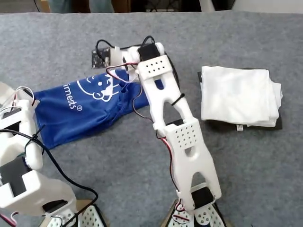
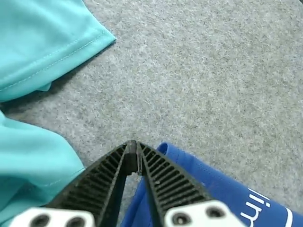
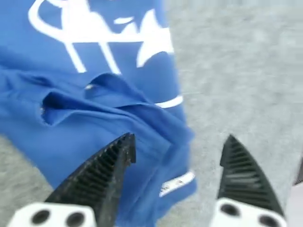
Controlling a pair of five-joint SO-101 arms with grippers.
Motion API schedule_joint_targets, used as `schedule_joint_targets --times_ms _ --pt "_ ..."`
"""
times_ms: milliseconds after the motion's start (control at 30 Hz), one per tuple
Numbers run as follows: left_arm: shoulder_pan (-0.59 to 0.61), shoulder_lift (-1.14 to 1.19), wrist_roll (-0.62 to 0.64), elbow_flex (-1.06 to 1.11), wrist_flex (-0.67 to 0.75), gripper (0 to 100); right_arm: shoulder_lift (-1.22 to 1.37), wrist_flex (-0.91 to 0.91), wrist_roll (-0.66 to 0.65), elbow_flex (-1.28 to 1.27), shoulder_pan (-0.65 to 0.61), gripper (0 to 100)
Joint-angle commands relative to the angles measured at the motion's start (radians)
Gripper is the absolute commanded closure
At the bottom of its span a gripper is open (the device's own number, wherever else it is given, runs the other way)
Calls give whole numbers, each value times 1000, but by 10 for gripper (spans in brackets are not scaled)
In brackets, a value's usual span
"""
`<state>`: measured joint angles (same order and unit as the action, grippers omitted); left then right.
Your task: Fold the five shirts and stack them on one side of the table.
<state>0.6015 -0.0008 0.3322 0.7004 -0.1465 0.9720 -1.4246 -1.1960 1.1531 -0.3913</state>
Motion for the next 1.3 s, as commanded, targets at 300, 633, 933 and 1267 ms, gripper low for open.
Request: schedule_joint_targets --times_ms 300,633,933,1267 --pt "4 -48 -12 -19 11 967 -7 -328 157 134 -51 981" --pt "4 -48 -9 -16 9 967 194 -37 376 96 -138 984" --pt "10 -57 -9 -74 -146 937 203 -262 399 378 -77 984" --pt "33 -6 -12 -556 -922 768 81 -339 497 504 20 984"
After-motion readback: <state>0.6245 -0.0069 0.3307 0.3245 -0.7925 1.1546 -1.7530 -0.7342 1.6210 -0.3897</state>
